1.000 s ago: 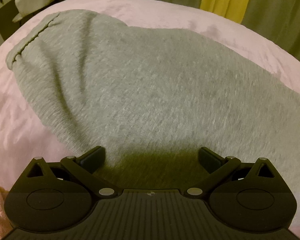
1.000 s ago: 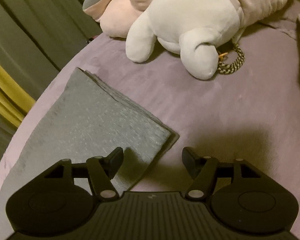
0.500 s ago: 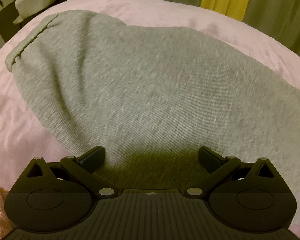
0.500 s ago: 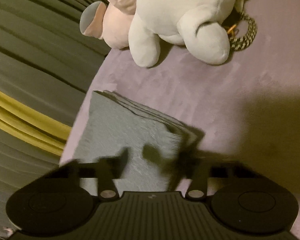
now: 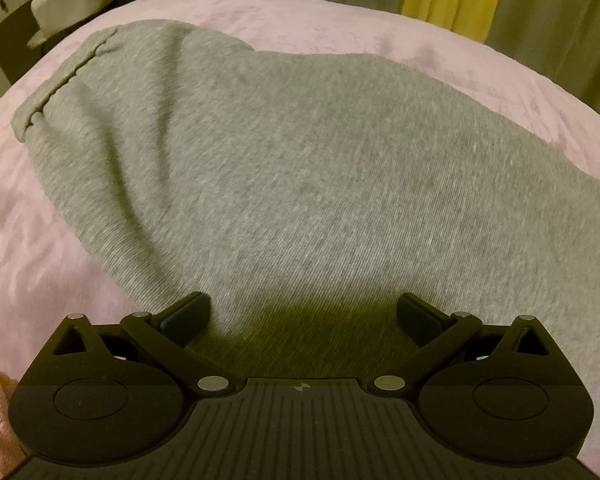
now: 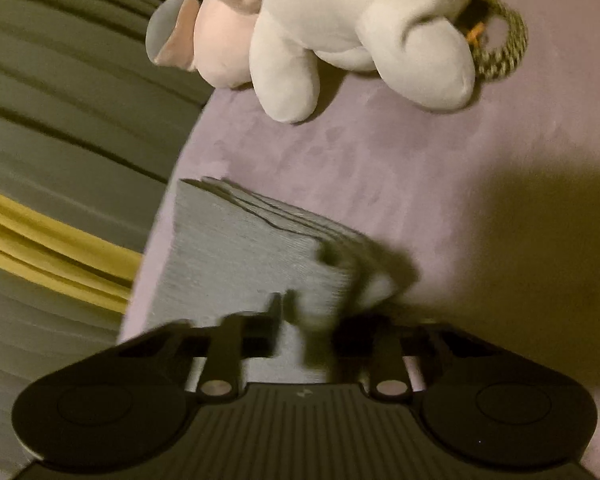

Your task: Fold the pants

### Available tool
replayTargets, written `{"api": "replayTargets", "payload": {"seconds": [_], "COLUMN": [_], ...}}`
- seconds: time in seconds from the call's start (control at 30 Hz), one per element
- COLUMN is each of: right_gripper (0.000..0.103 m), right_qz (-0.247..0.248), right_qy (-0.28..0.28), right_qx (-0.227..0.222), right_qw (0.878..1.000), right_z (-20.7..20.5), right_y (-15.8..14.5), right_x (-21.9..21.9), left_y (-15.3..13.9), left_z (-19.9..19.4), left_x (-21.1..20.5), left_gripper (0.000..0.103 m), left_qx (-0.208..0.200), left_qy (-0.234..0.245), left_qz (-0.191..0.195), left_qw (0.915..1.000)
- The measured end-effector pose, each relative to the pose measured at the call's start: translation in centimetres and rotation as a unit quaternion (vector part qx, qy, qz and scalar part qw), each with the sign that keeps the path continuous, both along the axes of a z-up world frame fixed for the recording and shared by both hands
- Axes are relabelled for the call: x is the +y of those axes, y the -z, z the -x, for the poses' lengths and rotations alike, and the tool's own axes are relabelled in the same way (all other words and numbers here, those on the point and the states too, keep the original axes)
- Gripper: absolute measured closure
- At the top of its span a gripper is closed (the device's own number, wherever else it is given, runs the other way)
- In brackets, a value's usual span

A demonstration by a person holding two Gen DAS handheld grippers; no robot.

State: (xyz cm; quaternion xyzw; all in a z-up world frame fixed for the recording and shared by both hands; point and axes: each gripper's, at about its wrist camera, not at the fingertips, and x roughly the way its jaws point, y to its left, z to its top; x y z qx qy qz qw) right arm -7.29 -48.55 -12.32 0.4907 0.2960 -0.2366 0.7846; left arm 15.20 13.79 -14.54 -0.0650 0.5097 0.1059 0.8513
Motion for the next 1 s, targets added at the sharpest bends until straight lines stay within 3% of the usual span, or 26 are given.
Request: {"api": "replayTargets", "payload": {"seconds": [0.1,0.2,0.27,0.3,0.4,0.5,0.53,0.67,0.7,0.73,0.77,0.8,0.83,0.9,1.0], "right_gripper": [0.093,0.093,0.093,0.093,0.093,0.092,0.092,0.089,0.089,0.086,0.067,0.035,0.027,0.024,0.012], "right_qz": [0.027,0.139,0.252,0.282,0.348,0.340,0.329,0.262,0.285,0.305,0.295,0.271,0.248,0.222,0.161], "right_qy": [0.000,-0.056,-0.132,-0.161,-0.291,-0.441,-0.475,-0.587,-0.579,-0.583,-0.597,-0.609,-0.607,-0.588,-0.518], "right_qx": [0.001,0.010,-0.006,-0.020,-0.073,-0.102,-0.091,0.054,0.041,0.025,0.024,0.028,0.022,-0.020,-0.067], "right_qw": [1.000,0.989,0.959,0.946,0.888,0.824,0.811,0.764,0.763,0.752,0.746,0.745,0.755,0.778,0.837], "right_z": [-0.5,-3.2,-6.3,-7.2,-10.3,-11.7,-12.0,-13.1,-12.4,-11.8,-11.9,-12.1,-12.0,-11.7,-11.2], "right_y": [-2.7,-8.0,-12.8,-14.4,-17.6,-14.6,-12.5,-1.2,-0.8,-1.4,-1.9,-2.5,-3.5,-5.7,-7.6], "right_x": [0.6,4.1,9.6,12.1,23.3,34.9,37.7,45.2,45.7,46.0,46.0,45.7,44.8,42.7,37.3], "left_y": [-0.7,-2.1,-3.0,-3.5,-5.0,-6.1,-6.2,-5.5,-5.1,-4.7,-4.2,-4.0,-3.7,-3.8,-4.7], "left_z": [0.5,1.5,2.2,2.7,4.0,5.3,5.8,6.8,6.9,7.0,6.8,6.7,6.4,6.1,6.1], "left_x": [0.3,1.0,1.6,1.9,3.1,4.7,5.2,6.7,7.0,7.1,7.2,7.2,6.9,5.8,3.4], "left_gripper": [0.000,0.000,0.000,0.000,0.000,0.000,0.000,0.000,0.000,0.000,0.000,0.000,0.000,0.000,0.000], "left_qx": [-0.005,-0.024,-0.035,-0.040,-0.057,-0.070,-0.072,-0.059,-0.054,-0.051,-0.047,-0.041,-0.035,-0.040,-0.065], "left_qy": [-0.006,-0.024,-0.036,-0.039,-0.050,-0.055,-0.057,-0.066,-0.063,-0.061,-0.059,-0.058,-0.055,-0.035,0.020], "left_qz": [0.006,0.006,0.006,0.005,-0.002,-0.004,-0.006,-0.012,-0.006,0.000,0.006,0.009,0.010,0.008,0.016], "left_qw": [1.0000,0.9994,0.9987,0.9984,0.9971,0.9960,0.9957,0.9960,0.9965,0.9968,0.9971,0.9974,0.9978,0.9986,0.9976]}}
